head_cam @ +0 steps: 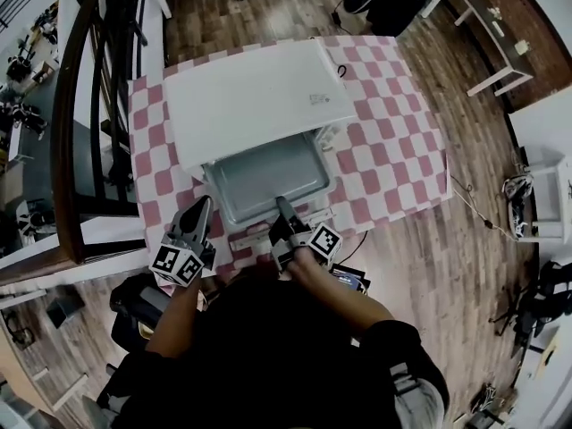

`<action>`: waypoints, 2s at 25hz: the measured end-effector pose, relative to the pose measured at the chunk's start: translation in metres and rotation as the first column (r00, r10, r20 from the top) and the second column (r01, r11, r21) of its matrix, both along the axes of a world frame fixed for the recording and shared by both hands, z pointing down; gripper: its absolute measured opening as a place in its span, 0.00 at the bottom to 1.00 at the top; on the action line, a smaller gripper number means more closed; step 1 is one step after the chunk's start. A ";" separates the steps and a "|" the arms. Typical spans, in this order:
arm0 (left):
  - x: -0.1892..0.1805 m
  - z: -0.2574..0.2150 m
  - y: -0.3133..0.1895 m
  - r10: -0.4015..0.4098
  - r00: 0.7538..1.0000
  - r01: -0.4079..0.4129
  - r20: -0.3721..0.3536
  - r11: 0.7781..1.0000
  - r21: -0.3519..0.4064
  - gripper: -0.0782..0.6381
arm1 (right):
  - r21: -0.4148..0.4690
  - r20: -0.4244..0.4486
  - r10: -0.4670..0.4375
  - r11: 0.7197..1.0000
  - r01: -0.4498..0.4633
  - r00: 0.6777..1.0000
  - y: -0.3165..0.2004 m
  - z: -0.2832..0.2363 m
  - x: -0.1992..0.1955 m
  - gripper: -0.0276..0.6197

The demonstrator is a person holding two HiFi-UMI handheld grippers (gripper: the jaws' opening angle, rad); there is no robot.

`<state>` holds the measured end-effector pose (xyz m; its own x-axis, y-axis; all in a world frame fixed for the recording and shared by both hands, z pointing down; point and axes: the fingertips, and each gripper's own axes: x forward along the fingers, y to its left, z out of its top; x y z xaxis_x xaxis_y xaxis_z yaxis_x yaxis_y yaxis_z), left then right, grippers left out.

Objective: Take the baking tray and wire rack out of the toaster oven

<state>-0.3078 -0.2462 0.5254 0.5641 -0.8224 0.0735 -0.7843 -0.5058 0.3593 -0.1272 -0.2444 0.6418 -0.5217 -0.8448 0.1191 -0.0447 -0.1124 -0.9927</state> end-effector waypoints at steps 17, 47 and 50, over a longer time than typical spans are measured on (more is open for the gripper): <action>0.073 0.016 -0.021 0.170 0.986 -0.169 0.001 0.985 -0.020 0.10 | -0.045 -0.050 0.047 0.998 -0.050 0.998 0.098 -0.007 0.081 0.16; 0.278 -0.015 -0.056 0.303 0.953 -0.303 0.001 0.953 0.017 0.10 | 0.073 -0.062 0.371 0.927 -0.367 0.926 -0.023 -0.019 0.393 0.16; 0.286 -0.015 -0.064 0.246 0.969 -0.246 0.011 0.969 0.002 0.10 | 0.057 -0.058 0.335 0.942 -0.332 0.940 -0.060 -0.010 0.406 0.16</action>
